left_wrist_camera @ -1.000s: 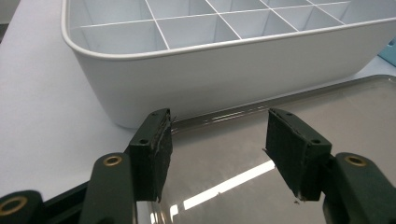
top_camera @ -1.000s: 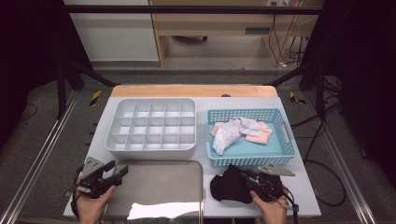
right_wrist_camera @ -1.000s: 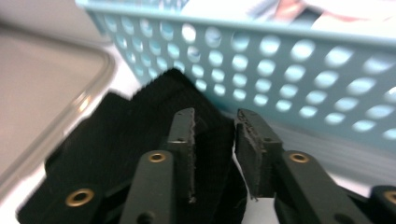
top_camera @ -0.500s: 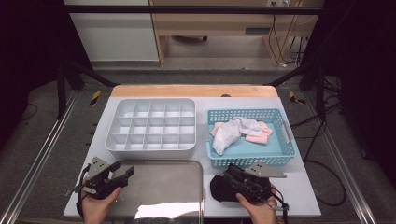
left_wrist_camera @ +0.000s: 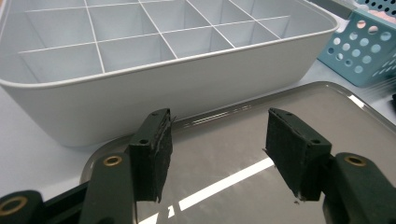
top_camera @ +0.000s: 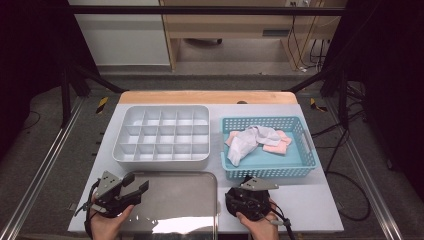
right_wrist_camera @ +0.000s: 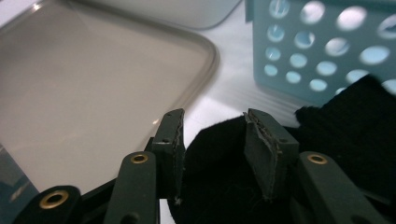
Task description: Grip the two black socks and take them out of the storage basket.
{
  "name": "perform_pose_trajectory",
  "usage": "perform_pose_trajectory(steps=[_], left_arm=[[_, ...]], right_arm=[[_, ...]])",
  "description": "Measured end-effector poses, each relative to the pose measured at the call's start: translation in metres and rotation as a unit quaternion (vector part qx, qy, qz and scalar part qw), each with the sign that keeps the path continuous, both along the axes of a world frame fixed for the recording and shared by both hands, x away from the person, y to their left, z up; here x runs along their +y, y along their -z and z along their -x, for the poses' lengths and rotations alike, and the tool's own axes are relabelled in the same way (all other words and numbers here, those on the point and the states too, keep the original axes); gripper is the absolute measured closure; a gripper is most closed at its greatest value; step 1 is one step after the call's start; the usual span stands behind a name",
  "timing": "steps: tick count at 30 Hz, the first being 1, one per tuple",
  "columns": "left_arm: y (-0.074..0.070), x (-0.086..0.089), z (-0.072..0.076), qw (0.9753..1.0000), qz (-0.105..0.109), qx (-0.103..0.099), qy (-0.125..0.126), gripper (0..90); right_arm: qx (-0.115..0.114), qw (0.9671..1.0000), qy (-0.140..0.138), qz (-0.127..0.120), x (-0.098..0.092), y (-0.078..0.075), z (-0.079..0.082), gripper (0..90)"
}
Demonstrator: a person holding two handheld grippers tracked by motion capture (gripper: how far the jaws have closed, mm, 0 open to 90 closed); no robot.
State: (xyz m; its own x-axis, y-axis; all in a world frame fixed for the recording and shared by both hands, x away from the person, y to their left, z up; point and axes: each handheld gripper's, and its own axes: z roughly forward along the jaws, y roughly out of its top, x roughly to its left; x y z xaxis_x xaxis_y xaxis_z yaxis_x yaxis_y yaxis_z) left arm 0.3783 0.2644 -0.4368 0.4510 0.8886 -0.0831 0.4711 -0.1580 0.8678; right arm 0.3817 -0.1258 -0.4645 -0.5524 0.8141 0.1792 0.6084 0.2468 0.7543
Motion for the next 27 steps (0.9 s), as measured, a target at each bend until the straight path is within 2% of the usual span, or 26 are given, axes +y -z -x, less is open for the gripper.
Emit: perform_pose_trajectory(steps=[5, 7, 10, 12, 13, 15, 20, 22, 24, 27], left_arm=[[0.000, 0.005, -0.002, 1.0000, 0.002, -0.001, -0.001, 39.9], [0.000, 0.008, -0.002, 1.0000, 0.006, -0.003, -0.003, 40.0], [0.001, 0.012, -0.003, 0.9999, 0.009, -0.003, -0.006, 40.2], [0.001, 0.013, -0.003, 0.9999, 0.010, -0.002, -0.007, 40.3], [0.001, 0.013, -0.003, 0.9999, 0.010, -0.001, -0.007, 40.3], [0.001, 0.013, -0.004, 0.9999, 0.009, -0.001, -0.008, 40.3], [0.002, 0.012, -0.005, 0.9999, 0.007, 0.003, -0.009, 40.3], [0.002, 0.013, -0.005, 0.9999, 0.010, 0.001, -0.010, 40.3], [0.001, 0.013, -0.004, 0.9999, 0.011, 0.001, -0.010, 40.3], [0.001, 0.015, -0.004, 0.9998, 0.015, 0.000, -0.010, 40.3]], right_arm=[[0.016, 0.9996, -0.006, 0.022, 0.007, 0.009, -0.003, 62.0], [0.021, 0.9991, -0.012, 0.034, 0.011, 0.014, -0.004, 68.3], [0.014, 0.9985, -0.017, 0.050, 0.013, 0.014, -0.004, 81.3], [0.013, 0.9987, -0.020, 0.046, 0.012, 0.012, -0.003, 86.4], [0.019, 0.9989, -0.019, 0.038, 0.011, 0.011, -0.003, 86.8], [0.012, 0.9992, -0.025, 0.030, 0.009, 0.006, -0.002, 87.4], [-0.032, 0.9984, -0.045, -0.011, 0.009, -0.025, 0.002, 87.4], [-0.043, 0.9969, -0.061, -0.024, 0.016, -0.035, 0.001, 87.3], [-0.043, 0.9955, -0.076, -0.035, 0.028, -0.042, -0.001, 87.2], [-0.035, 0.9931, -0.105, -0.038, 0.051, -0.043, -0.008, 87.1]])
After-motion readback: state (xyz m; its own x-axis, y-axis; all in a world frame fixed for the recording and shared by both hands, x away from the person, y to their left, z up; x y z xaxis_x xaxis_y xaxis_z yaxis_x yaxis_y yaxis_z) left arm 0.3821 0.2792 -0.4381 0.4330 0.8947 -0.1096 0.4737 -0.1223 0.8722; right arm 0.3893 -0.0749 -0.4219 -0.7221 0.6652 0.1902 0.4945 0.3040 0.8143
